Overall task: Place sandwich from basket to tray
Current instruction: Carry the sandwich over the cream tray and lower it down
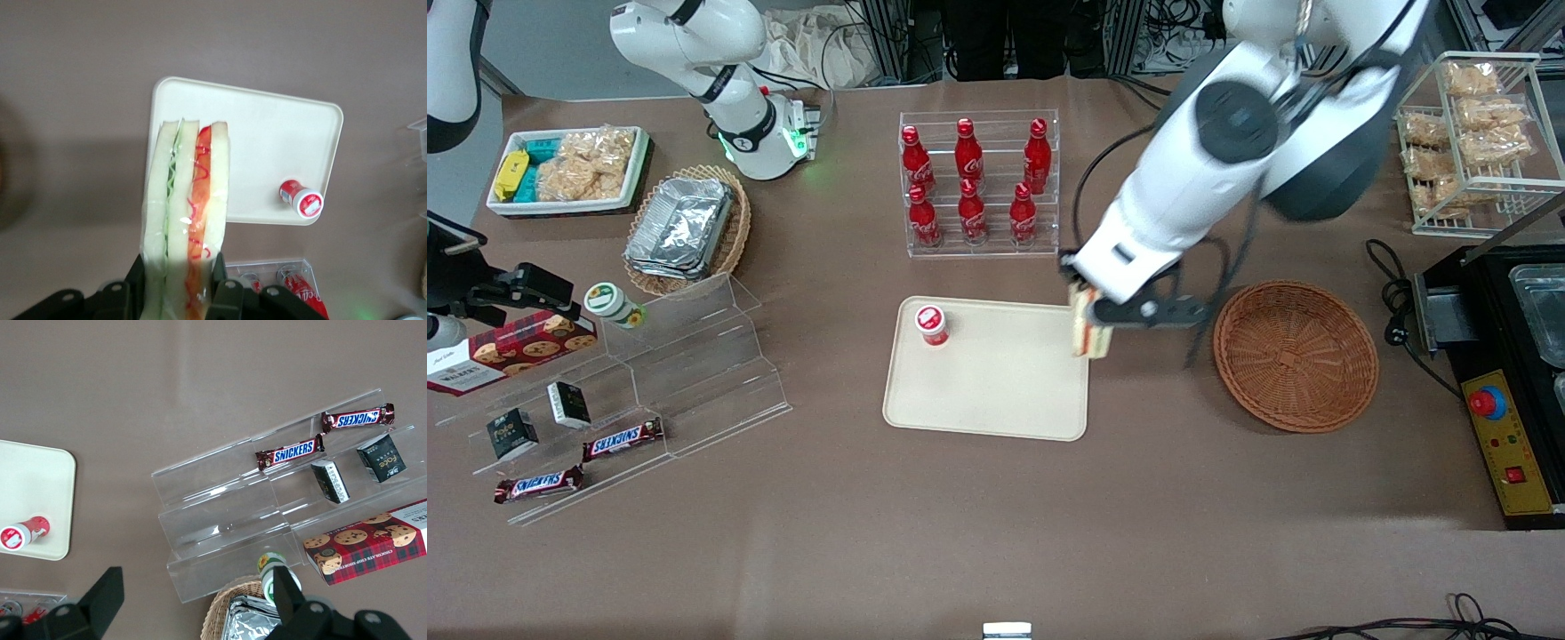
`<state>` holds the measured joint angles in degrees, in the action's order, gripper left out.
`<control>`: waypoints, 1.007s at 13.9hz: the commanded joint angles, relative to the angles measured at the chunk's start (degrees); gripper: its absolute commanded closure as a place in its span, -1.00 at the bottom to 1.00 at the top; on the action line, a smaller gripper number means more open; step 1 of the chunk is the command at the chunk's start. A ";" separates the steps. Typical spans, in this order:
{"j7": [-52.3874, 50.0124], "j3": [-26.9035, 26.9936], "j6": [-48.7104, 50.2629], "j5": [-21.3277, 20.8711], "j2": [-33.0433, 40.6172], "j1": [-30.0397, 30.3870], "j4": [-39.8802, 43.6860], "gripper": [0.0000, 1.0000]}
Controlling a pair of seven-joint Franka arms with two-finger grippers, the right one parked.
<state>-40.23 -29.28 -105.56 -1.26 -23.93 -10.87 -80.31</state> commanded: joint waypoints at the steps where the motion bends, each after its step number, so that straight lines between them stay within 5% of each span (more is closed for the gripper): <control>1: -2.22 0.01 -5.95 -2.69 -9.88 -2.57 2.70 0.15; 7: -1.52 0.28 -15.98 -8.83 -22.99 -2.84 2.52 0.15; 12: -1.95 0.28 -17.66 -13.85 -25.29 -2.75 1.38 0.13; 13: -2.04 0.28 -17.66 -13.86 -25.38 -2.75 1.38 0.09; 14: -2.22 0.28 -17.66 -13.86 -25.64 -2.75 1.38 -0.15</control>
<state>-41.38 -28.84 -123.38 -13.69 -48.87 -13.30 -79.96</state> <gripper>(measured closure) 0.551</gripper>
